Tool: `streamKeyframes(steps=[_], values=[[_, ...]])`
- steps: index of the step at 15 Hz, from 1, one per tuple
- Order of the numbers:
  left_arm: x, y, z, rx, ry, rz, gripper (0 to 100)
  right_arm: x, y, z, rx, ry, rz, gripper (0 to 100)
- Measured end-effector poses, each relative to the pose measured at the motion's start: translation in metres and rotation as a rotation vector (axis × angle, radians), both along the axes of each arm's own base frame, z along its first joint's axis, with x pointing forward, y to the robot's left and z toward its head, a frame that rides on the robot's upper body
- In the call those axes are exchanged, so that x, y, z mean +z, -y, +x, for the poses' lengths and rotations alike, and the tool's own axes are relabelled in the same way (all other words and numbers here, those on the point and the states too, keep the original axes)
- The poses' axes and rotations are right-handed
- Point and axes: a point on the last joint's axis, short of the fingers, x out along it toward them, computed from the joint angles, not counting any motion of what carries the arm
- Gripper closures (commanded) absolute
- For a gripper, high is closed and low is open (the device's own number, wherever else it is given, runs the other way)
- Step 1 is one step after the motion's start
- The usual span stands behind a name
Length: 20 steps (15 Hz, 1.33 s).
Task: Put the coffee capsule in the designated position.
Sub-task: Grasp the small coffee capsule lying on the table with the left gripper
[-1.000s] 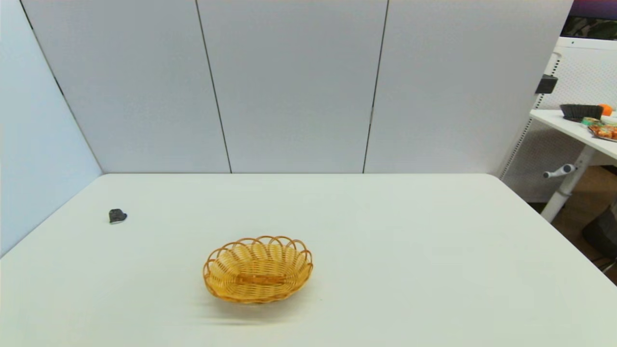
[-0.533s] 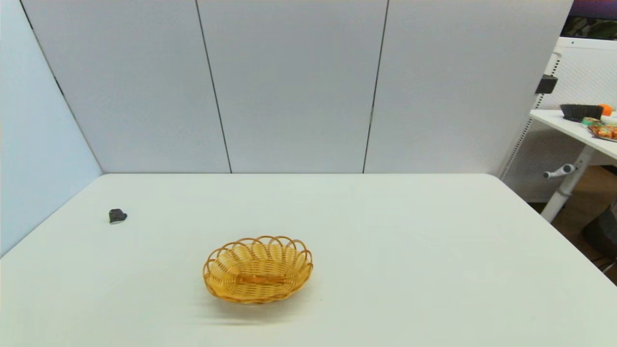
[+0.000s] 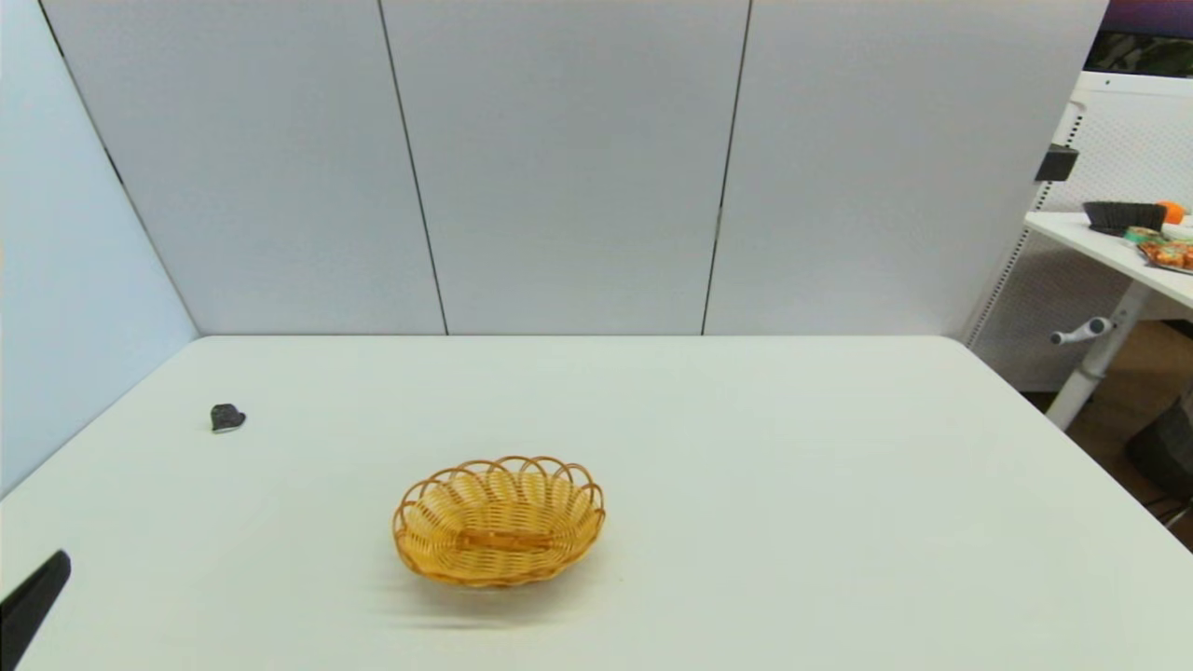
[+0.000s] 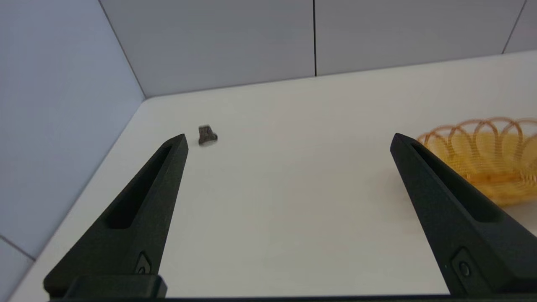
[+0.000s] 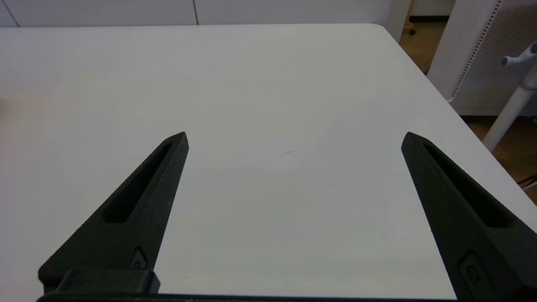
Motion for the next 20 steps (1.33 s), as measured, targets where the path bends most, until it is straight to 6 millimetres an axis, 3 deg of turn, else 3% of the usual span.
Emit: streamKeyframes(steps=[3,6,10,13,16,20], values=[[0.061,0.0,0.038,0.0,0.015,-0.003,0,0.0,0.0,0.0,0.0,0.0,0.0,0],[0.116,-0.001,0.091,0.007,0.023,-0.01,0,0.0,0.0,0.0,0.0,0.0,0.0,0],[0.157,-0.008,0.17,0.037,0.007,-0.061,0,0.0,0.0,0.0,0.001,0.0,0.0,0],[0.153,-0.026,0.22,0.104,-0.095,-0.091,0,0.0,0.0,0.0,0.001,0.0,0.0,0],[0.129,-0.049,0.262,0.174,-0.218,-0.107,0,0.0,0.0,0.0,0.0,0.0,0.0,0],[0.1,-0.072,0.291,0.237,-0.453,-0.14,0,0.0,0.0,0.0,0.0,0.0,0.0,0]])
